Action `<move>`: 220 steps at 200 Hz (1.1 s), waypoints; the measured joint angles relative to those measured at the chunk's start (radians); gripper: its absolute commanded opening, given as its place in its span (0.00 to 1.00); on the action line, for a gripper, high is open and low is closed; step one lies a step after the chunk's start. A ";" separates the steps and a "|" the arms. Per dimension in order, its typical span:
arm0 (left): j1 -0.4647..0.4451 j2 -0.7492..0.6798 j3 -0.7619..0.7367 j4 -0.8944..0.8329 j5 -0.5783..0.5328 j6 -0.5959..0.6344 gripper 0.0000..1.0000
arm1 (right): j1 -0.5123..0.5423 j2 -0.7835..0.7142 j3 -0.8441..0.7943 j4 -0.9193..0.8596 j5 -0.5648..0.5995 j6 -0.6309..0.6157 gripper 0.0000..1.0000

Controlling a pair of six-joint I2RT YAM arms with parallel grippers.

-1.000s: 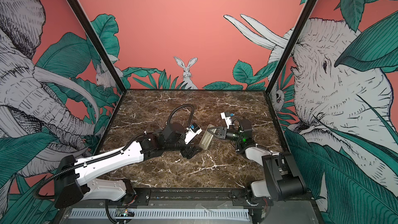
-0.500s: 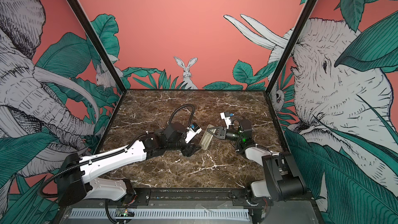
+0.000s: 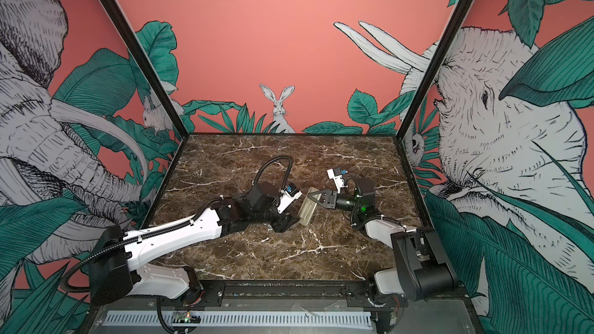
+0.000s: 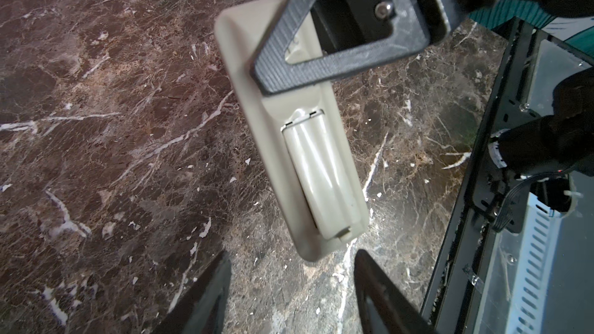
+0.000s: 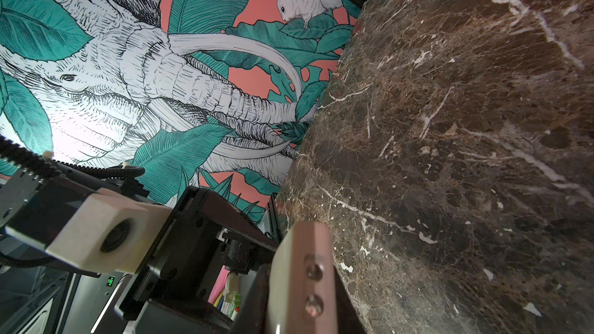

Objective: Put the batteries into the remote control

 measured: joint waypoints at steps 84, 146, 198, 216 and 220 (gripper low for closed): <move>0.000 0.032 0.000 -0.012 0.011 0.030 0.61 | 0.002 -0.006 0.000 -0.018 0.000 -0.010 0.00; 0.000 0.055 0.000 -0.011 0.014 0.042 0.61 | 0.003 -0.011 0.000 -0.051 0.000 -0.027 0.00; 0.000 0.071 0.000 -0.011 0.016 0.048 0.61 | 0.005 -0.019 0.000 -0.066 0.001 -0.045 0.00; 0.000 0.072 0.001 -0.009 0.018 0.049 0.61 | 0.005 -0.020 0.000 -0.066 0.001 -0.047 0.00; 0.000 0.072 0.001 -0.009 0.018 0.049 0.61 | 0.005 -0.020 0.000 -0.066 0.001 -0.047 0.00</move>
